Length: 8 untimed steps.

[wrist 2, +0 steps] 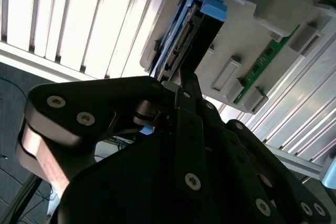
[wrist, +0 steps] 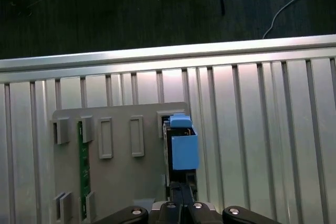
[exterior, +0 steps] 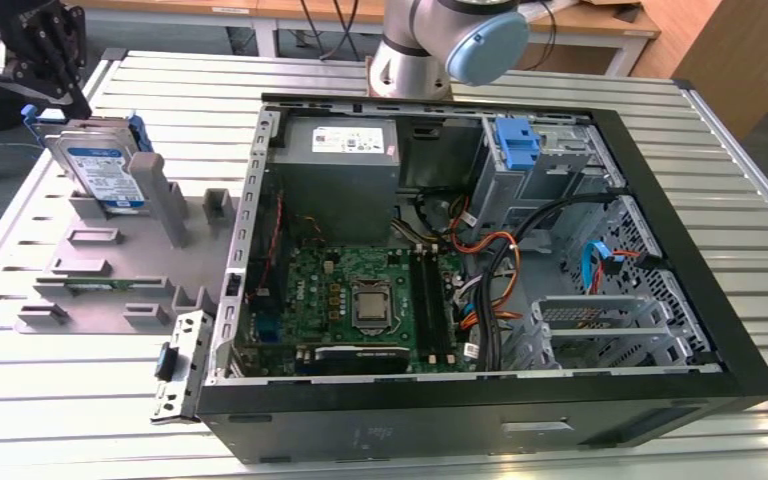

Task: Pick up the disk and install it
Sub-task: 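Pick up the disk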

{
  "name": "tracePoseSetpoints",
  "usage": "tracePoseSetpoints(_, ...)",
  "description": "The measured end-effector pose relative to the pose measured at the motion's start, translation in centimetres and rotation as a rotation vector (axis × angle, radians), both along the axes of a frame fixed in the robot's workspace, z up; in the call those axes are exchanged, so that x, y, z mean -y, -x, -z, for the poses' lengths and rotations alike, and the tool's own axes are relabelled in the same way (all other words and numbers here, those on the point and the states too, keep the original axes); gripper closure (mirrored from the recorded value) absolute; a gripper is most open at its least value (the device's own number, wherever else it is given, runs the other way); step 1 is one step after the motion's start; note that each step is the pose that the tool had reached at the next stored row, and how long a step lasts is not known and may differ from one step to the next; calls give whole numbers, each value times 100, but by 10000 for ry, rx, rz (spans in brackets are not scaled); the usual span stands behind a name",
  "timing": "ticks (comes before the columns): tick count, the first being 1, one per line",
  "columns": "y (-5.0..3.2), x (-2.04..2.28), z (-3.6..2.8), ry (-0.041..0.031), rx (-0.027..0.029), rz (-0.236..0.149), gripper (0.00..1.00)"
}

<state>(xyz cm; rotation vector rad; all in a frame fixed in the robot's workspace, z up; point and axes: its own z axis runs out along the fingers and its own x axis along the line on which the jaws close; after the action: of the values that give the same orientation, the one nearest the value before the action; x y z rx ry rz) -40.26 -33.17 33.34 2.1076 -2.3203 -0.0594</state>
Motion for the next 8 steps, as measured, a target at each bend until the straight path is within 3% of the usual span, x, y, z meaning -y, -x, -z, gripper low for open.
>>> tracePoseSetpoints(8,0,0,-12,0,-3,-2,89)
